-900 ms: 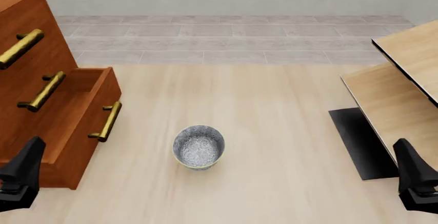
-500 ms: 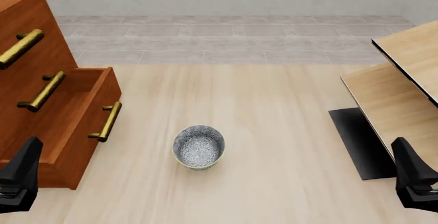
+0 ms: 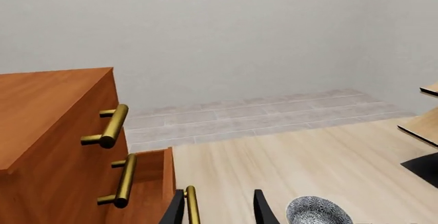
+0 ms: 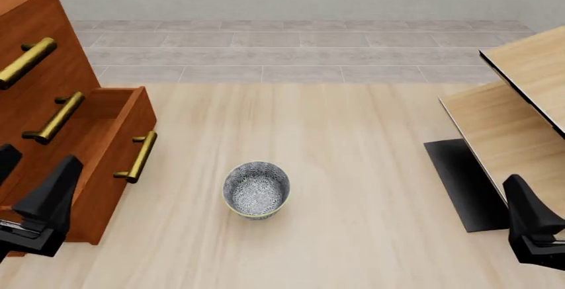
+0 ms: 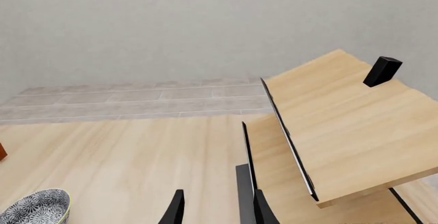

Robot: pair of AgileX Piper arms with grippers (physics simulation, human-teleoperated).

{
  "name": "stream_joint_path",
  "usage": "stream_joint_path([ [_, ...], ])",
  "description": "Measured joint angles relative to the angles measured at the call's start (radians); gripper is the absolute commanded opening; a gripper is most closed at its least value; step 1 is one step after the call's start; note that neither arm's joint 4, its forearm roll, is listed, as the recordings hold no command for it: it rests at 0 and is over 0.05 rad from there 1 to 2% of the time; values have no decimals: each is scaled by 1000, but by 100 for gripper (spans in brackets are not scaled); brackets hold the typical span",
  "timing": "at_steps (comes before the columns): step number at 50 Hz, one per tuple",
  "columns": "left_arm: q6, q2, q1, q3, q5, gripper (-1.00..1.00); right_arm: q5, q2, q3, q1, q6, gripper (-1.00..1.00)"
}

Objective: Close the bottom drawer of the cabinet.

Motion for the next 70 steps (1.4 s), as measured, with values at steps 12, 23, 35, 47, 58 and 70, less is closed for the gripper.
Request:
stream_joint_path([
  [12,10,114,-98,5,-111,100,-22,28,0,0,7,100],
  [23,22,183,-203,9,-191,100,-31,39,0,1,9,100],
  [35,17,350,-302,32,-370,100,-26,32,0,1,13,100],
  [47,10,555,-372,43,-567,100,-25,31,0,1,16,100],
  [58,-16,749,-441,41,-734,100,-25,32,0,1,19,100],
  [70,-35,966,-477,22,-885,100,-22,31,0,0,25,100],
])
